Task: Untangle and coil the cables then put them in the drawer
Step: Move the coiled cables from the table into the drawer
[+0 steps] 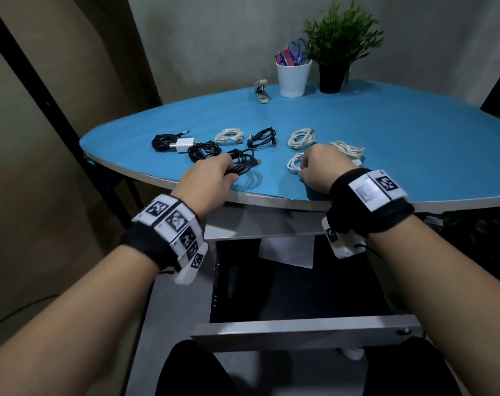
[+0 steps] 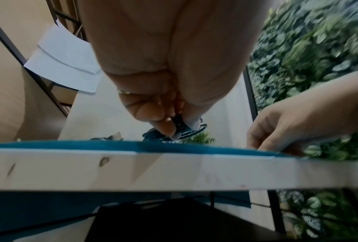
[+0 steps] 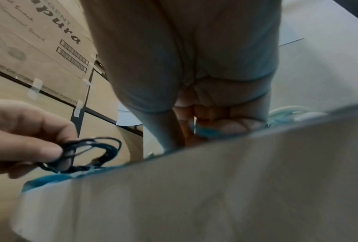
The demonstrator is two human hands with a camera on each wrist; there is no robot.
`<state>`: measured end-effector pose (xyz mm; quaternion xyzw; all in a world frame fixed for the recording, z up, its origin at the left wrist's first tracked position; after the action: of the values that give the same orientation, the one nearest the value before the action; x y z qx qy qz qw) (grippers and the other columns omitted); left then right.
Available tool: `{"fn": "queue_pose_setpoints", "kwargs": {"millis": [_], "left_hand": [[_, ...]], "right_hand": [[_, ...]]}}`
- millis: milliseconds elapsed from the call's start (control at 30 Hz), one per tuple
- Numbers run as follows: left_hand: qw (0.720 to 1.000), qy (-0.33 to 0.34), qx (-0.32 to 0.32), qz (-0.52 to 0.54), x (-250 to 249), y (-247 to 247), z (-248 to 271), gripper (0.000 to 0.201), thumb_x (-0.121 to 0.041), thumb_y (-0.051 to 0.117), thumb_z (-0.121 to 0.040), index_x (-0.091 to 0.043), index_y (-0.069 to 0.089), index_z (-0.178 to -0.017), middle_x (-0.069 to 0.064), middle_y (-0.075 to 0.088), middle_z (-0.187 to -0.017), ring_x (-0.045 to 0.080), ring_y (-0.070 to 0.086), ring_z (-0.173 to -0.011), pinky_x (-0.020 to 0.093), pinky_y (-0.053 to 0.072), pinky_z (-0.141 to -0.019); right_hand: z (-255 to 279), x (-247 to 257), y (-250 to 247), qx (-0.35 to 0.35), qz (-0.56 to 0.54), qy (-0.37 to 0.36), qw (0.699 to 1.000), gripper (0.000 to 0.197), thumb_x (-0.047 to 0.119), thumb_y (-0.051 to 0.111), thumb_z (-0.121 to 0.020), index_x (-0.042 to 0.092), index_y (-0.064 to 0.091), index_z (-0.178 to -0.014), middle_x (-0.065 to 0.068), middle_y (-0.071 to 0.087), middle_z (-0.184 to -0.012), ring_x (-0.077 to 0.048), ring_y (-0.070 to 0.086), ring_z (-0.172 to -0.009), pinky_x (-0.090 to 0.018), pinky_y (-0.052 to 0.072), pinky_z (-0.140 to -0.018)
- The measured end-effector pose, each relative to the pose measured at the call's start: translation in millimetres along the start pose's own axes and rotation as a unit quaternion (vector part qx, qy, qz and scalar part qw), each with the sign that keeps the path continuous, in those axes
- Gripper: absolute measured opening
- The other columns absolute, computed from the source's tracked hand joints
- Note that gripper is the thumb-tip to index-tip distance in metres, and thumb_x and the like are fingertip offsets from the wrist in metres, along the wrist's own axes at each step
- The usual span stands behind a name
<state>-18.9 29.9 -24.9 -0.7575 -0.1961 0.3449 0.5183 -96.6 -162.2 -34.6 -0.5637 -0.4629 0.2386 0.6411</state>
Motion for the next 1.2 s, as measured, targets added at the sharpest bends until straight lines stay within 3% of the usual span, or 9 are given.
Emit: {"fn": "queue_pose_setpoints", "kwargs": {"millis": [67, 167, 267, 367, 567, 767, 867, 1033, 1200], "left_hand": [[0.998, 0.056, 0.007, 0.037, -8, -10, 23, 0.009, -0.03, 0.055, -0.091, -0.021, 0.053, -0.094, -0.004, 0.058, -0.08, 0.015, 0.051, -0.072, 0.028, 0.036, -0.064], [0.984, 0.117, 0.112, 0.078, -16, 4, 60, 0.008, -0.028, 0.061, -0.087, -0.022, 0.056, -0.085, -0.009, 0.053, -0.064, 0.002, 0.047, -0.057, 0.024, 0.04, -0.058], [0.966, 0.119, 0.226, 0.023, -9, 54, 88, 0.01, -0.034, 0.057, -0.089, -0.025, 0.055, -0.086, -0.008, 0.059, -0.072, 0.014, 0.058, -0.07, 0.03, 0.049, -0.066], [0.939, 0.084, 0.327, -0.06, 9, 112, 109, 0.015, -0.032, 0.052, -0.091, -0.021, 0.055, -0.1, 0.005, 0.064, -0.098, 0.027, 0.061, -0.092, 0.031, 0.046, -0.073], [0.904, 0.038, 0.416, -0.09, 29, 145, 129, 0.013, -0.029, 0.051, -0.092, -0.018, 0.053, -0.098, 0.009, 0.059, -0.106, 0.027, 0.057, -0.096, 0.027, 0.038, -0.07], [0.869, 0.069, 0.475, -0.121, 25, 147, 134, 0.014, -0.027, 0.053, -0.09, -0.015, 0.056, -0.095, 0.006, 0.056, -0.095, 0.023, 0.053, -0.084, 0.026, 0.036, -0.066], [0.86, 0.092, 0.479, -0.15, 14, 151, 122, 0.019, -0.028, 0.055, -0.089, -0.013, 0.059, -0.099, 0.009, 0.062, -0.104, 0.027, 0.057, -0.093, 0.025, 0.037, -0.067], [0.89, 0.105, 0.404, -0.183, -1, 167, 93, 0.025, -0.026, 0.053, -0.088, -0.011, 0.058, -0.107, 0.015, 0.062, -0.113, 0.034, 0.06, -0.102, 0.031, 0.044, -0.076], [0.858, 0.114, 0.449, -0.221, 2, 196, 102, 0.029, -0.024, 0.058, -0.085, -0.008, 0.062, -0.108, 0.016, 0.064, -0.11, 0.035, 0.063, -0.097, 0.037, 0.052, -0.079]], "right_hand": [[14, 1, -12, -0.021, -0.042, -0.016, 0.999, 0.016, 0.015, 0.056, -0.087, 0.002, 0.065, -0.088, -0.015, 0.065, -0.088, -0.03, 0.058, -0.082, -0.03, 0.043, -0.067], [52, 6, -27, -0.017, -0.159, -0.06, 0.985, 0.012, 0.022, 0.059, -0.088, 0.018, 0.063, -0.077, -0.003, 0.064, -0.079, -0.021, 0.059, -0.072, -0.028, 0.043, -0.066], [91, 13, -19, 0.067, -0.238, -0.107, 0.963, 0.01, 0.021, 0.062, -0.087, 0.019, 0.065, -0.078, -0.002, 0.067, -0.074, -0.013, 0.061, -0.061, -0.027, 0.047, -0.064], [103, 7, 23, 0.166, -0.184, -0.101, 0.963, 0.01, 0.022, 0.061, -0.088, 0.02, 0.066, -0.079, 0.001, 0.07, -0.072, -0.007, 0.061, -0.059, -0.022, 0.048, -0.063], [84, -20, 105, 0.273, -0.08, -0.031, 0.958, 0.013, 0.017, 0.057, -0.085, 0.015, 0.069, -0.08, 0.005, 0.068, -0.073, -0.011, 0.06, -0.069, -0.022, 0.047, -0.067], [67, -21, 145, 0.35, 0.005, -0.047, 0.936, 0.019, 0.016, 0.062, -0.084, 0.007, 0.072, -0.097, -0.006, 0.07, -0.09, -0.017, 0.06, -0.079, -0.027, 0.048, -0.072], [63, -15, 160, 0.376, 0.073, -0.079, 0.92, 0.022, 0.016, 0.06, -0.084, 0.005, 0.071, -0.1, -0.011, 0.07, -0.101, -0.025, 0.063, -0.09, -0.026, 0.044, -0.069], [58, -16, 184, 0.365, 0.111, -0.086, 0.921, 0.018, 0.02, 0.063, -0.076, 0.005, 0.068, -0.084, -0.009, 0.067, -0.079, -0.028, 0.064, -0.077, -0.031, 0.055, -0.072], [64, -29, 200, 0.42, 0.192, -0.112, 0.88, 0.029, 0.023, 0.073, -0.06, 0.018, 0.046, -0.051, 0.004, 0.054, -0.053, -0.027, 0.066, -0.068, -0.04, 0.059, -0.072]]}}
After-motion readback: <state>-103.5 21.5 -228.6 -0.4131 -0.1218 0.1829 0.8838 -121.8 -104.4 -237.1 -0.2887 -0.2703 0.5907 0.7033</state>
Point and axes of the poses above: each hand's wrist, its own z-axis away from the middle knuckle, its own y-axis out of the palm, x = y × z, the point moved 5 cm from there along -z, towards the middle knuckle
